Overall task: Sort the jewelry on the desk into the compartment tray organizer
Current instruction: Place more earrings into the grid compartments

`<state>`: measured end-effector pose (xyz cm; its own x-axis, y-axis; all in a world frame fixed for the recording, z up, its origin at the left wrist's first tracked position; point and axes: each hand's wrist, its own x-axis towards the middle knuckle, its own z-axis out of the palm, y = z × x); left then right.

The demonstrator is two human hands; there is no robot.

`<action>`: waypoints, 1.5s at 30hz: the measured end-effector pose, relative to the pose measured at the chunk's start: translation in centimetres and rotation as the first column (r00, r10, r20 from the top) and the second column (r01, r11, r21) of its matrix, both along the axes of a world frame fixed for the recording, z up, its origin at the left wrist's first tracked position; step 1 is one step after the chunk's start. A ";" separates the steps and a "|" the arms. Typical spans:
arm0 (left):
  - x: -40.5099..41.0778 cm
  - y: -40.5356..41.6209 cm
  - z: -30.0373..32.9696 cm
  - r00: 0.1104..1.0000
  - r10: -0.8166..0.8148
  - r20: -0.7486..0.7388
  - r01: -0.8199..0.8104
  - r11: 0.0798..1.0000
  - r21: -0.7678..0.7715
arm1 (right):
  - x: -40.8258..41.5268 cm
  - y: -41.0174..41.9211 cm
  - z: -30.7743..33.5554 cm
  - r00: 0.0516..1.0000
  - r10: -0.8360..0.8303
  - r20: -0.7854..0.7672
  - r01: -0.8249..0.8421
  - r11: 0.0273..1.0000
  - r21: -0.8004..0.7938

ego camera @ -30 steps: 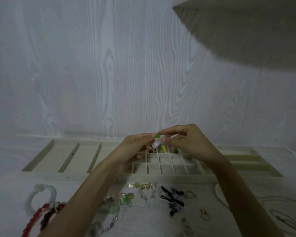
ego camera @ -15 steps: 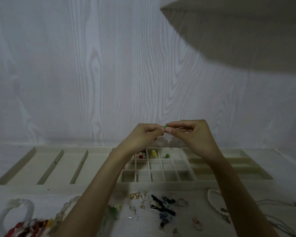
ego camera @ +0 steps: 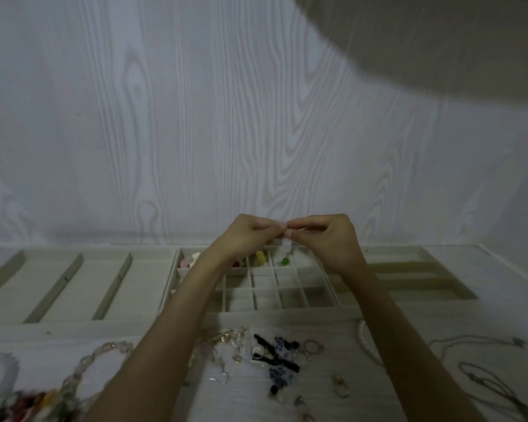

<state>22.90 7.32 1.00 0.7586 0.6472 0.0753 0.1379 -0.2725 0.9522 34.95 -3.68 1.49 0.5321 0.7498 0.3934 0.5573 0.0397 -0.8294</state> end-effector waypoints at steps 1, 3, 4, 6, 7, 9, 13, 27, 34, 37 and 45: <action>-0.2 0.1 -0.1 1.000 -0.008 0.003 0.008 1.000 -0.008 | -0.1 0.0 -0.1 1.000 -0.006 0.006 0.006 1.000 -0.002; -0.4 0.1 -0.3 1.000 -0.016 0.005 0.016 1.000 -0.013 | 0.0 0.0 0.0 1.000 0.000 0.022 0.000 1.000 -0.031; -0.4 0.1 -0.2 1.000 -0.011 0.001 0.011 1.000 -0.007 | 0.1 0.0 0.2 1.000 0.020 0.025 -0.018 0.998 -0.067; -0.5 0.2 -0.3 0.999 0.007 -0.040 -0.005 0.998 0.058 | 0.6 -0.2 0.5 0.998 0.061 0.020 -0.057 0.985 -0.162; -0.6 0.3 -0.4 0.996 0.017 -0.086 -0.006 0.992 0.122 | 0.9 -0.3 0.5 0.998 0.064 0.028 -0.057 0.977 -0.205; -0.4 0.3 -0.5 0.979 0.038 -0.201 0.014 0.968 0.249 | 1.4 -0.4 0.4 0.998 0.035 0.059 -0.018 0.965 -0.260; -0.1 -0.1 -0.7 0.936 0.107 -0.336 0.045 0.909 0.413 | 1.4 -0.2 -0.2 0.995 0.030 0.093 0.003 0.941 -0.339; 0.5 -0.5 -1.8 0.881 0.316 -0.352 0.039 0.693 0.720 | 0.2 0.5 -1.1 0.854 0.147 0.499 0.225 0.760 -0.610; 0.6 -0.4 -1.8 0.893 0.340 -0.296 -0.039 0.713 0.700 | 0.0 1.0 -1.4 0.750 0.063 0.658 0.325 0.832 -0.450; 0.5 -0.2 -1.9 0.891 0.331 -0.311 -0.043 0.743 0.668 | -0.2 1.2 -1.7 0.751 0.099 0.653 0.312 0.818 -0.483; 0.5 -0.2 -2.2 0.900 0.328 -0.287 -0.071 0.760 0.646 | -0.4 1.0 -1.5 0.701 0.168 0.693 0.316 0.798 -0.513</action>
